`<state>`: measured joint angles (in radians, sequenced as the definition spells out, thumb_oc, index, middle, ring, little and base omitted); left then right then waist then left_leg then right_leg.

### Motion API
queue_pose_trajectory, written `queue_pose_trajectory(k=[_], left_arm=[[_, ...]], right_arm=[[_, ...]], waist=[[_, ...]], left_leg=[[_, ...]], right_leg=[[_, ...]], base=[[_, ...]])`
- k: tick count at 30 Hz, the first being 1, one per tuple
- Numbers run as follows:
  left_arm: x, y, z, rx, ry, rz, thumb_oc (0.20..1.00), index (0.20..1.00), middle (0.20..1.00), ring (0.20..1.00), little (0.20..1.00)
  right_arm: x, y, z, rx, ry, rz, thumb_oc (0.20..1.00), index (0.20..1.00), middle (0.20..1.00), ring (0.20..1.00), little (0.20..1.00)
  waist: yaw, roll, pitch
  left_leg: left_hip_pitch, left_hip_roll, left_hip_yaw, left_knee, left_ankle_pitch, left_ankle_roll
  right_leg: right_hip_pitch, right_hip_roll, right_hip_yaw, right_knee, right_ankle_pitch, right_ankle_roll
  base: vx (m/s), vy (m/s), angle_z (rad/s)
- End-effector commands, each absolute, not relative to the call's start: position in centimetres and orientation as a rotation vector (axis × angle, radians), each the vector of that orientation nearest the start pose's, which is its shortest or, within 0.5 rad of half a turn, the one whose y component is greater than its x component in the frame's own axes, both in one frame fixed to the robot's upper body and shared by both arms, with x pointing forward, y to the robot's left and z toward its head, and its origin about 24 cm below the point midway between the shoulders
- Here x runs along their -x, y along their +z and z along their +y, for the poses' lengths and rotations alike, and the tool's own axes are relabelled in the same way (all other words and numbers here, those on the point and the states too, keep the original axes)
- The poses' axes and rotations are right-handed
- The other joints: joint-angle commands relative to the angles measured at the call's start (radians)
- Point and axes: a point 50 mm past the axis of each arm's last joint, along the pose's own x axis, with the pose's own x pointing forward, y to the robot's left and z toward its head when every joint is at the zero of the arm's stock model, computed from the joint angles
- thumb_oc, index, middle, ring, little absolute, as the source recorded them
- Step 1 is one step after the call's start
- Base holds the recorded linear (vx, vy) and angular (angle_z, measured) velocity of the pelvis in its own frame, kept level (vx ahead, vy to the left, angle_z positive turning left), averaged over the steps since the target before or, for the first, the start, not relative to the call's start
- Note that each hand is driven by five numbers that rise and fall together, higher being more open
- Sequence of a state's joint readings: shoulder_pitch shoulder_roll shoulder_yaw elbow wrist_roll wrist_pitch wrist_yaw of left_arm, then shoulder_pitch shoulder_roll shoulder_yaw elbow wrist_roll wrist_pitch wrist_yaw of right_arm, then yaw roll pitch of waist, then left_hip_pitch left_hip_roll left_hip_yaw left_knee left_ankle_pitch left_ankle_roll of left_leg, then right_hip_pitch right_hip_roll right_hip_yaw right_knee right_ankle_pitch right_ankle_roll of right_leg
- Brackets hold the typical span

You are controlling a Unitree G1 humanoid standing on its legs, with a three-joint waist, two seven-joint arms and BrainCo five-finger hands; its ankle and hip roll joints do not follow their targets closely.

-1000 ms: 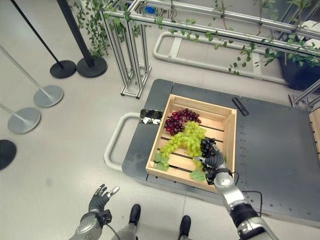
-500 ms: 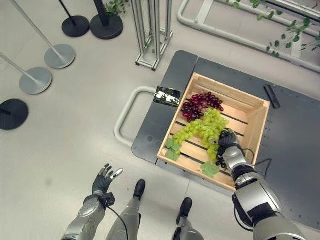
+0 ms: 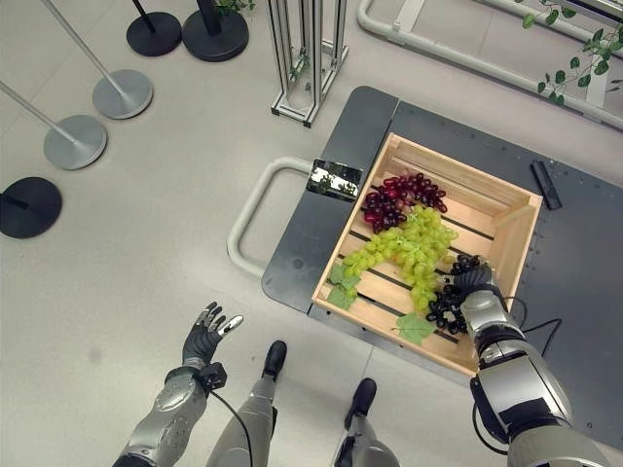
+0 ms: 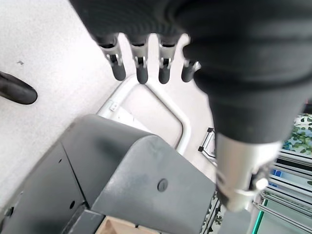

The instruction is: Pick up the fruits from the basket on one side to the basket on the other side

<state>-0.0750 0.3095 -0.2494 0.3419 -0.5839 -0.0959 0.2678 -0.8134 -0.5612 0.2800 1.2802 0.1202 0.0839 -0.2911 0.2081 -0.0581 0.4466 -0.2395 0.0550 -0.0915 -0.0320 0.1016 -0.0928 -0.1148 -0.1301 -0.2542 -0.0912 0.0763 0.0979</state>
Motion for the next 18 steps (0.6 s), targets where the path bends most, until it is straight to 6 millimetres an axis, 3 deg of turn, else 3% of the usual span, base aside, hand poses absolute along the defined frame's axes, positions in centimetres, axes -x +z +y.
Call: queue_pose_trajectory(k=[1,12,18], left_arm=[[-25.8,-0.1,16.6,0.262,0.116,0.202,1.000,1.000,1.000,1.000,1.000],[-26.0,0.5,16.5,0.262,0.114,0.182,1.000,1.000,1.000,1.000,1.000],[-26.0,0.1,17.1,0.270,0.157,0.203,1.000,1.000,1.000,1.000,1.000]], right_arm=[[-32.8,6.0,-34.6,0.662,-0.617,0.531,1.000,1.000,1.000,1.000,1.000],[-30.9,4.8,-36.3,0.558,-0.713,0.581,1.000,1.000,1.000,1.000,1.000],[-29.0,0.7,-34.7,0.303,-0.759,0.617,1.000,1.000,1.000,1.000,1.000]], waist=[[-0.008,0.013,0.002],[-0.015,0.020,0.017],[-0.037,0.006,0.013]], left_leg=[[-0.055,-0.032,0.022,-0.055,0.045,0.016],[-0.069,-0.026,0.023,-0.055,0.050,0.010],[-0.064,-0.021,0.028,-0.055,0.042,0.012]], right_leg=[[-0.032,-0.071,0.015,0.004,0.071,0.084],[-0.041,-0.068,0.001,0.004,0.067,0.085],[-0.042,-0.066,0.009,0.004,0.061,0.083]], base=[[0.00,0.000,0.00],[0.00,-0.006,0.02],[0.01,-0.010,0.02]])
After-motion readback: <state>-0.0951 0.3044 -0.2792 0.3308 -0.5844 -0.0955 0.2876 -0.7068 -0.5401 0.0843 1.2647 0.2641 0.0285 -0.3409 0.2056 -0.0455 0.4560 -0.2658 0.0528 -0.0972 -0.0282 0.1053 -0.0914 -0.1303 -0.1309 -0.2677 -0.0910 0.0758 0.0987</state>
